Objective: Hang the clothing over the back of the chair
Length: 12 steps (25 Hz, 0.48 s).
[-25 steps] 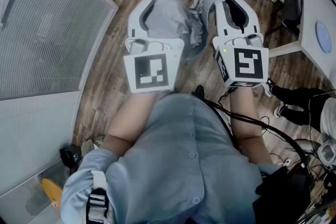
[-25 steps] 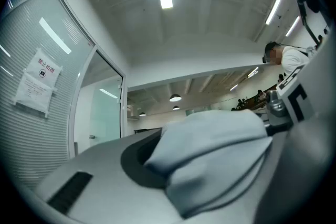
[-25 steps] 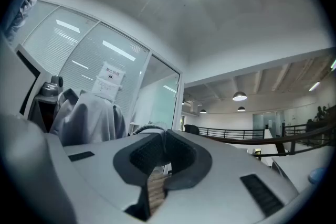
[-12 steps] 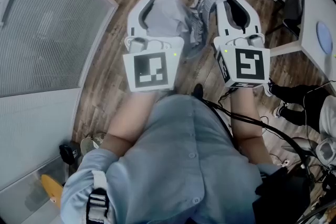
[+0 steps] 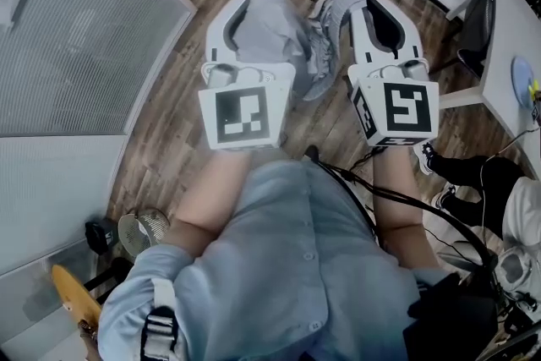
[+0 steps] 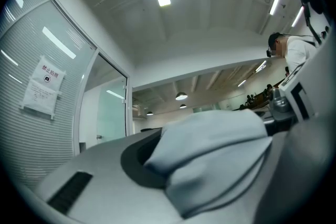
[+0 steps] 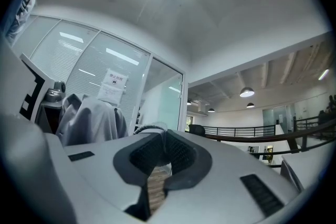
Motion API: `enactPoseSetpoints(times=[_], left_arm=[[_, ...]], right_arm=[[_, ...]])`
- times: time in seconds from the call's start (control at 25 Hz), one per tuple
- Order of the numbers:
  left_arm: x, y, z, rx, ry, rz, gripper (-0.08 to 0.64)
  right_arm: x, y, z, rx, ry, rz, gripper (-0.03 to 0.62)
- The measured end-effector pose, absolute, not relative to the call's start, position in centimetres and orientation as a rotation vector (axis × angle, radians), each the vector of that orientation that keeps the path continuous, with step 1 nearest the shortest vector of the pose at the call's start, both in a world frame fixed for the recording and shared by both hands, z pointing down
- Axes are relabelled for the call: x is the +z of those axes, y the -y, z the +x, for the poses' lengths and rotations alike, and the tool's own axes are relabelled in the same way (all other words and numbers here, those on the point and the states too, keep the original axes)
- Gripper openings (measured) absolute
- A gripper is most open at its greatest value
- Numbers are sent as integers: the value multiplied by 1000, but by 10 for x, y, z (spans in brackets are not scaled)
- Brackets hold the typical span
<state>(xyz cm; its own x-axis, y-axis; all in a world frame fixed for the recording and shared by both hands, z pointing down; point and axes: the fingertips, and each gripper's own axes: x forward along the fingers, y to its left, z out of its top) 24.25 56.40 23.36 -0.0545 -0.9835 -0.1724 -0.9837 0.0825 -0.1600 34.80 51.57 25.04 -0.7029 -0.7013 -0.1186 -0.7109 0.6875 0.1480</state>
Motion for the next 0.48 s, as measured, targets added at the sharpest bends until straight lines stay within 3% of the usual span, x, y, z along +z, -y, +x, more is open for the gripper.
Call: enactPoseSetpoints(times=[0.48], left_arm=[[255,-501,226,-25,-2153,-2013,17]], right_arm=[[273,-453,329,236,-2869,-1204,25]])
